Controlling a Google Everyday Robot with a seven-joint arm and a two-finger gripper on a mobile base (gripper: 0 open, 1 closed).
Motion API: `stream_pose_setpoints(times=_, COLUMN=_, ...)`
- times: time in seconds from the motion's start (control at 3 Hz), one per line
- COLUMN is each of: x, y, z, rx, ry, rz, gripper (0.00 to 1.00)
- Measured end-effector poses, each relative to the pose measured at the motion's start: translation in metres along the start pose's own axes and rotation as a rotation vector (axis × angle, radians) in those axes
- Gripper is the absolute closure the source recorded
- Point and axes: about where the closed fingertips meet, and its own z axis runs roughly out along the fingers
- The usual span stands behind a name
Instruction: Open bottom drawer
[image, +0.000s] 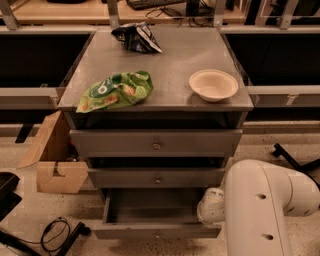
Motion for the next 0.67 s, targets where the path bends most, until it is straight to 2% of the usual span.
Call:
stream_pose_setpoints(times=0.33, x=0.0006, y=-0.0007, z=-0.001, rx=0.001, ry=0.004, rz=-0.002, gripper=1.0)
stream_pose_setpoints(times=0.67, x=-0.0018, y=0.005, z=0.0089, rx=-0.019, ry=0.015, rz=-0.006, gripper=1.0)
